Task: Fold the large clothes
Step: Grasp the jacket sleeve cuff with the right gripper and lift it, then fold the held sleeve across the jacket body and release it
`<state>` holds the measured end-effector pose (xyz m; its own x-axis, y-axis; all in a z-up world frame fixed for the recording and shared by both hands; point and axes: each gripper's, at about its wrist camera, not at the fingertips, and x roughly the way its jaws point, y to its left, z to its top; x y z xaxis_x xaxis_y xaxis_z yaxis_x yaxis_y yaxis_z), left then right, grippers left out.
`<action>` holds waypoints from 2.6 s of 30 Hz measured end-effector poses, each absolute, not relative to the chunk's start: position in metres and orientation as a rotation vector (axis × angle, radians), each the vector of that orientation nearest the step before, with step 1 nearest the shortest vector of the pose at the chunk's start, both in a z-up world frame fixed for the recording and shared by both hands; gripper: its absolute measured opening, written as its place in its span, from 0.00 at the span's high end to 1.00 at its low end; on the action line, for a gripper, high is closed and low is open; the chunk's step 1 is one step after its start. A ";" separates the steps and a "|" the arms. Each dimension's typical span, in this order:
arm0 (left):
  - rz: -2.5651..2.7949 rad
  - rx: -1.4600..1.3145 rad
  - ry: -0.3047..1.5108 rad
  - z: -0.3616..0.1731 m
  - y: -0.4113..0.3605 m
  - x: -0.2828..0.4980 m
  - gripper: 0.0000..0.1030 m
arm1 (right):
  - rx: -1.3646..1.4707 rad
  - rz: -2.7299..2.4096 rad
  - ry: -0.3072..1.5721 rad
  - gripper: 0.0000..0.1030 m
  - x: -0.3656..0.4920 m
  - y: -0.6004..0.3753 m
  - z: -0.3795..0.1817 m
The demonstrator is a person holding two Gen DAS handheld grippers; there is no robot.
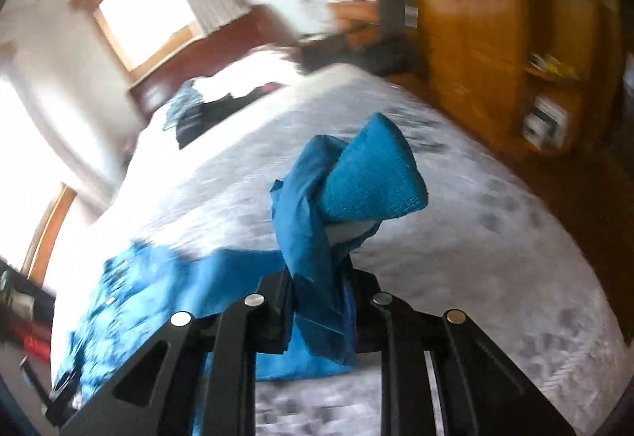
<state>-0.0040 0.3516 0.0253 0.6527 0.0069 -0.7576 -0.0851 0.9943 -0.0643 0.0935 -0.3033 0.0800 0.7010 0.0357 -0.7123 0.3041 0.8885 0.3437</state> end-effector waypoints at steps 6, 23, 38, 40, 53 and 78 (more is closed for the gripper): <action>0.060 -0.101 0.858 0.025 0.364 -0.007 0.03 | 0.350 0.061 0.783 0.82 0.130 -0.185 0.101; 0.090 -0.125 0.862 0.024 0.400 -0.009 0.03 | 0.085 0.406 1.021 0.82 0.192 0.065 0.008; 0.028 -0.167 0.929 0.016 0.400 0.008 0.03 | 0.170 0.787 0.979 0.59 0.160 0.062 0.024; -0.005 -0.177 0.959 0.011 0.395 0.014 0.03 | 0.149 0.709 0.942 0.59 0.158 0.041 0.030; -0.004 -0.228 1.090 -0.019 0.372 0.064 0.07 | 0.316 0.423 0.930 0.51 0.167 -0.066 0.008; -0.008 -0.305 0.998 -0.011 0.437 0.070 0.46 | 0.360 0.407 1.090 0.55 0.182 -0.073 -0.047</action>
<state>0.0703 0.4370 -0.0110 0.5453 -0.1458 -0.8254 -0.1322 0.9575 -0.2565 0.1822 -0.0735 -0.0467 0.4028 0.4865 -0.7753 -0.1399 0.8698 0.4731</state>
